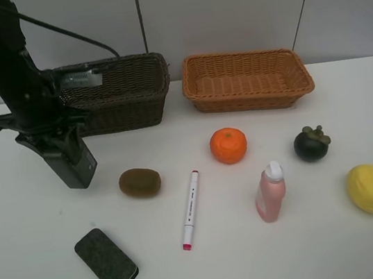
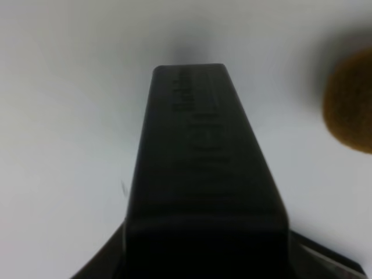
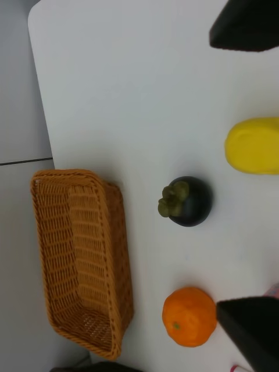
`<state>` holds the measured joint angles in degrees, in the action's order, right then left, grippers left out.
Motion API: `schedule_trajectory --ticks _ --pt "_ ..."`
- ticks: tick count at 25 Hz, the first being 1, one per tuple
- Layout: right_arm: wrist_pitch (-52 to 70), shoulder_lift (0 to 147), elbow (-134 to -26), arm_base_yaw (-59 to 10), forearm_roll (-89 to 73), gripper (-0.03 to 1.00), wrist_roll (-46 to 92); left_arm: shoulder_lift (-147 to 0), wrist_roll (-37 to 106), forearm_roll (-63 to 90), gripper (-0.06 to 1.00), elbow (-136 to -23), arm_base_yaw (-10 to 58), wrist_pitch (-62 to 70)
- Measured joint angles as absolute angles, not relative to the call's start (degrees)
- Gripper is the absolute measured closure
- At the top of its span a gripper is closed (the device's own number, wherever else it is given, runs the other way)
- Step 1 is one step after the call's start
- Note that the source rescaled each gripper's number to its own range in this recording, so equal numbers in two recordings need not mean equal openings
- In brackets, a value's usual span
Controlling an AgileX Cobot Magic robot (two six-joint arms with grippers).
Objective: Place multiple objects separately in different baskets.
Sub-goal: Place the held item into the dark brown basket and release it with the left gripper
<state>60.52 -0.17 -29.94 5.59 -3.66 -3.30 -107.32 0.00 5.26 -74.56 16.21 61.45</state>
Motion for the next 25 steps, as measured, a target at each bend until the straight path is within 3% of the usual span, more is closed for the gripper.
schedule_trajectory --ticks 5,13,19,21,23,25 --pt "60.5 -0.2 -29.9 5.6 -3.7 -0.03 -3.3 -107.6 -1.6 6.3 0.58 -92.2 13.7 68.6" --pt "60.5 -0.2 -29.9 5.6 -3.7 -0.03 -3.3 -125.5 -3.6 5.7 0.58 -121.6 8.8 68.7" --pt "60.5 -0.2 -29.9 5.6 -3.7 -0.03 -3.3 -138.1 -3.6 5.4 0.57 -132.2 8.7 68.7" --pt "60.5 -0.2 -29.9 5.6 -3.7 -0.03 -3.3 -139.5 -4.0 5.4 0.46 -132.8 8.7 68.7" --pt "60.5 -0.2 -29.9 5.6 -3.7 -0.03 -3.3 -139.8 -5.1 5.3 0.21 -133.1 8.7 68.7" --pt "60.5 -0.2 -29.9 5.6 -3.7 -0.03 -3.3 -139.6 -5.3 5.3 0.04 -133.3 8.7 68.7"
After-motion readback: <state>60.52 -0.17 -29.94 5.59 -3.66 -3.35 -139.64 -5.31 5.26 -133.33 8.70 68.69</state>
